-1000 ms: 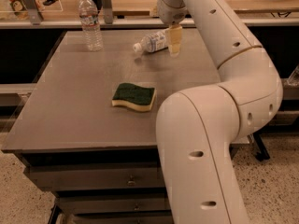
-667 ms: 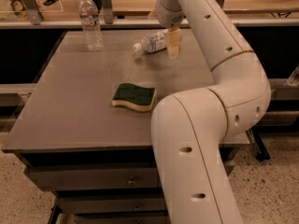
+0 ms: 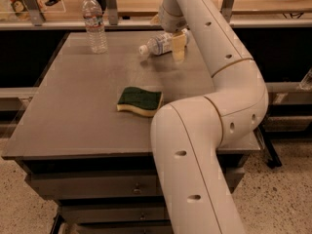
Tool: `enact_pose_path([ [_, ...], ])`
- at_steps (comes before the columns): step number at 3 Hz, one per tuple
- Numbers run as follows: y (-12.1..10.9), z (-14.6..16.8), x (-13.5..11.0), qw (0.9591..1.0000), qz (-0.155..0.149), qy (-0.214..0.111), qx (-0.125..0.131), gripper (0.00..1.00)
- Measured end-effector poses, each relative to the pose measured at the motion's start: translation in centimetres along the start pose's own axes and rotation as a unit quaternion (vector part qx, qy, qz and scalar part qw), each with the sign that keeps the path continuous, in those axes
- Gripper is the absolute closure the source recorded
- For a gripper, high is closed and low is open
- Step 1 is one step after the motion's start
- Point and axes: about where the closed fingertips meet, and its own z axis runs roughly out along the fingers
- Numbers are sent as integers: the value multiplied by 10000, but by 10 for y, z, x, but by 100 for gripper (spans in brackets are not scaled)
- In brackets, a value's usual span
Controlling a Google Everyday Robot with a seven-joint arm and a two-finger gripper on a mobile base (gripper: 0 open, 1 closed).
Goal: Place blue plastic bottle upright
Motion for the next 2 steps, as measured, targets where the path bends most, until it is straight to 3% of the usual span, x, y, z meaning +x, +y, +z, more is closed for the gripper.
enact_pose_path([
  [2,5,6,4,9999,-129,-1,-89,0],
])
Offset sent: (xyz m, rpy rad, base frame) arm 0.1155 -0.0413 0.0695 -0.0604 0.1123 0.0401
